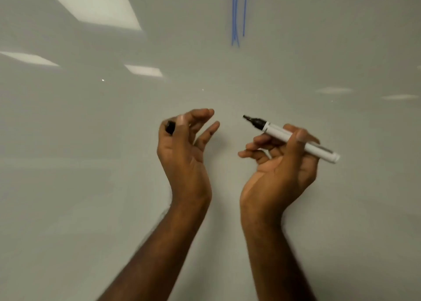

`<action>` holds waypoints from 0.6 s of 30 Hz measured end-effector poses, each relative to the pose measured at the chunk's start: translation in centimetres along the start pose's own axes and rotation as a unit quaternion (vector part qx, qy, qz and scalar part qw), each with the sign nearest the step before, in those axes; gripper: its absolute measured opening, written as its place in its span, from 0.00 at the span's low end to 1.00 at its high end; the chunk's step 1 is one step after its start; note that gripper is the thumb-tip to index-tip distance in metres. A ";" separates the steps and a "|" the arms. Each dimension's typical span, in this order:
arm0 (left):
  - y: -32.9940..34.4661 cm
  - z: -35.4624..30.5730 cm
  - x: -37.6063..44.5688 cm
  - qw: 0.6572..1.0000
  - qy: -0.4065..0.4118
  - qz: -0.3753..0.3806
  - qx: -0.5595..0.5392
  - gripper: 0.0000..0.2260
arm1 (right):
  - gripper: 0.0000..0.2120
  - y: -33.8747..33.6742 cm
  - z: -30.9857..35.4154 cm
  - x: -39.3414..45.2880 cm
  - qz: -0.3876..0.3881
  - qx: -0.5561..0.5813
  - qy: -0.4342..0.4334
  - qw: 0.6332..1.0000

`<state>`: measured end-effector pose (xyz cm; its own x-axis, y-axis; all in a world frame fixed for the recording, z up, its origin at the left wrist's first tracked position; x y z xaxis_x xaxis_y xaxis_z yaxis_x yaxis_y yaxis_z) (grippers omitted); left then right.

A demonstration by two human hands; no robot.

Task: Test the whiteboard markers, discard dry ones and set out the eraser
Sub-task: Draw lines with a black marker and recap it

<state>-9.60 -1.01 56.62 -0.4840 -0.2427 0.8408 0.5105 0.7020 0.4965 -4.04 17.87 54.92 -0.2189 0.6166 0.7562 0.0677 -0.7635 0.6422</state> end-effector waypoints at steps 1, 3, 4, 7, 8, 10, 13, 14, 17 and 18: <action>0.8 -1.4 1.8 0.997 0.036 0.025 0.057 0.08 | 0.08 1.0 1.1 1.8 0.017 -0.006 -0.031 0.999; 2.1 -3.5 4.8 0.973 0.094 0.065 0.200 0.13 | 0.06 2.6 2.8 5.1 0.051 -0.035 -0.078 0.995; 3.0 -4.4 6.3 0.954 0.121 0.084 0.260 0.15 | 0.06 3.7 3.7 6.8 0.073 -0.047 -0.099 0.991; 5.9 -6.5 10.6 0.892 0.194 0.142 0.383 0.18 | 0.07 7.3 5.1 12.2 0.146 -0.070 -0.141 0.977; 7.0 -7.0 11.9 0.869 0.221 0.162 0.412 0.17 | 0.07 8.4 5.4 13.8 0.163 -0.080 -0.145 0.972; 9.2 -7.8 14.5 0.826 0.271 0.201 0.452 0.14 | 0.07 10.8 5.8 17.0 0.191 -0.099 -0.150 0.965; 12.0 -8.2 18.8 0.722 0.331 0.226 0.564 0.17 | 0.07 14.4 6.7 21.1 0.221 -0.136 -0.171 0.950; 13.0 -8.1 20.2 0.671 0.353 0.229 0.611 0.19 | 0.08 15.6 7.1 22.4 0.229 -0.153 -0.182 0.944; 15.7 -8.2 23.9 0.553 0.385 0.226 0.703 0.25 | 0.08 19.0 8.2 25.4 0.252 -0.216 -0.220 0.917; 16.4 -8.3 25.1 0.532 0.381 0.220 0.723 0.26 | 0.08 20.1 8.5 26.1 0.261 -0.239 -0.232 0.906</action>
<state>-7.46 -1.14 87.64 0.1666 0.3454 0.9235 -0.8933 0.4494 -0.0070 -0.14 20.25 88.66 0.1618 0.0766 0.9838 -0.4103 -0.9015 0.1377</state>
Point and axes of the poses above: each hand's wrist, its own x-axis towards the middle knuckle, its own y-axis out of the palm, z = x × y, the point moved 10 cm from there along x, towards the middle knuckle, and after that the axes turned 9 degrees about z, right-handed, at the moved point
